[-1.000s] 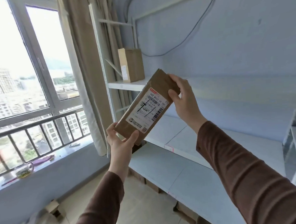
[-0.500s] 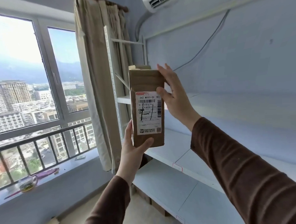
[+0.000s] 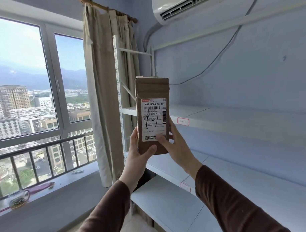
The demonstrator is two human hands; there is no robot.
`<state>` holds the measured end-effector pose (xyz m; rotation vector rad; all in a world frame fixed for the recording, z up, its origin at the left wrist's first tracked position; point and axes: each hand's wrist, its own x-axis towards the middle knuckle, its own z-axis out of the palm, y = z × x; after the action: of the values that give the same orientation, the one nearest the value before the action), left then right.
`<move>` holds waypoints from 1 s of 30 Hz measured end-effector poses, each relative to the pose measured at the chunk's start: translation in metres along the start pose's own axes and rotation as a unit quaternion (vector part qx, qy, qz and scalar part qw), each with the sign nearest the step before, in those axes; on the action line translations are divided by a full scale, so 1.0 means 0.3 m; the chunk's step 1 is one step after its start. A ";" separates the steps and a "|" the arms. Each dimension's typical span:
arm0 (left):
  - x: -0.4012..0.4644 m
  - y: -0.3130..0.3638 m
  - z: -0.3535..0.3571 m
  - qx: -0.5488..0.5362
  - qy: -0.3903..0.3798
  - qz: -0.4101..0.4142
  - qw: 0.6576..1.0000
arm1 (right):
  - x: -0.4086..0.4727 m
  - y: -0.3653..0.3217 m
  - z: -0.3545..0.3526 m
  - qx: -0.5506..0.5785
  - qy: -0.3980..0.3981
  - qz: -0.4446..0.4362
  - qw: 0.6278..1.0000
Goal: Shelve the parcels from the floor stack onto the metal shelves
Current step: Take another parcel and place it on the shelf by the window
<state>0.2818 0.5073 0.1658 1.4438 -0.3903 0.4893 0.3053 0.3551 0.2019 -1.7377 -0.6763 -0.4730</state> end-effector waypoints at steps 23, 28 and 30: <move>1.072 -0.529 -0.198 0.068 -0.069 -0.044 0.994 | 0.859 0.633 0.074 -0.076 0.050 0.052 0.994; 1.284 -0.660 -0.262 0.066 -0.091 -0.041 0.993 | 1.019 0.773 0.142 -0.095 0.066 0.076 0.990; 1.369 -0.714 -0.288 0.059 -0.106 -0.036 0.992 | 1.080 0.822 0.172 -0.115 0.085 0.079 0.986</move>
<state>0.7396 0.6148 0.1971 1.6255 -0.4824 0.3047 0.7096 0.4242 0.2115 -1.9248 -0.3682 -0.5998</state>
